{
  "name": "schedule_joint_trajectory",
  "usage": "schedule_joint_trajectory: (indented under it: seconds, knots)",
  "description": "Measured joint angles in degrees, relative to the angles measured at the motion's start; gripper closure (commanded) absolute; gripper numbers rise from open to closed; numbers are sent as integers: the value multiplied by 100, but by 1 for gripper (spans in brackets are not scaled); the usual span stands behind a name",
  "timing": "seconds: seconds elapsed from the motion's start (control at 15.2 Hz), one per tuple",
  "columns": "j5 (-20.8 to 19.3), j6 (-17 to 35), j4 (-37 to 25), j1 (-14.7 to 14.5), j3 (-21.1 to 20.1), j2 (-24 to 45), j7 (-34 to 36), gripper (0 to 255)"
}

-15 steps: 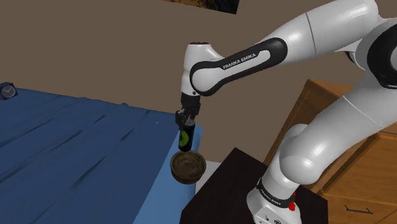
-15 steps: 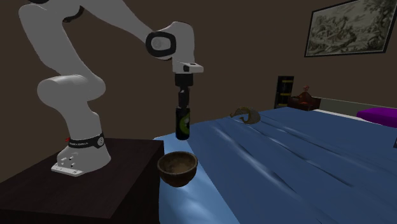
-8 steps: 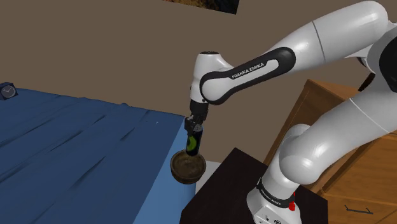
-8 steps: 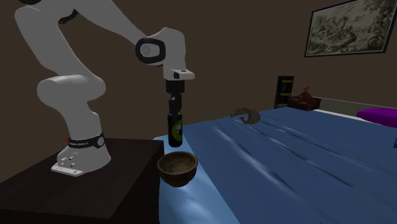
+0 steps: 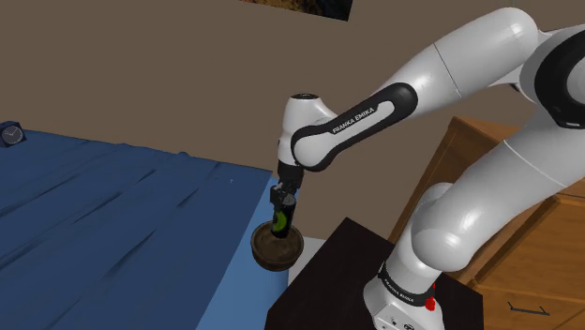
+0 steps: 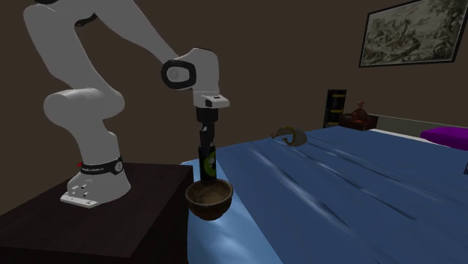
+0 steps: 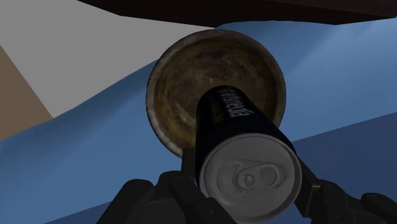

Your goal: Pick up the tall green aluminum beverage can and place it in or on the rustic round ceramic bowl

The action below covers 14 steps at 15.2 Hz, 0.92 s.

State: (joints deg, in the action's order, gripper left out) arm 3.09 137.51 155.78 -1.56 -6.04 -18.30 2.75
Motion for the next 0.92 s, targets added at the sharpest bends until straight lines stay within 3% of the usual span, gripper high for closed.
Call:
schedule_joint_trajectory:
  seconds: [0.53, 0.92]
  knots:
    - [-43, 807, 186, 28, -27, 622, 25, 255]
    - [-50, 916, 197, 29, -35, 716, 36, 255]
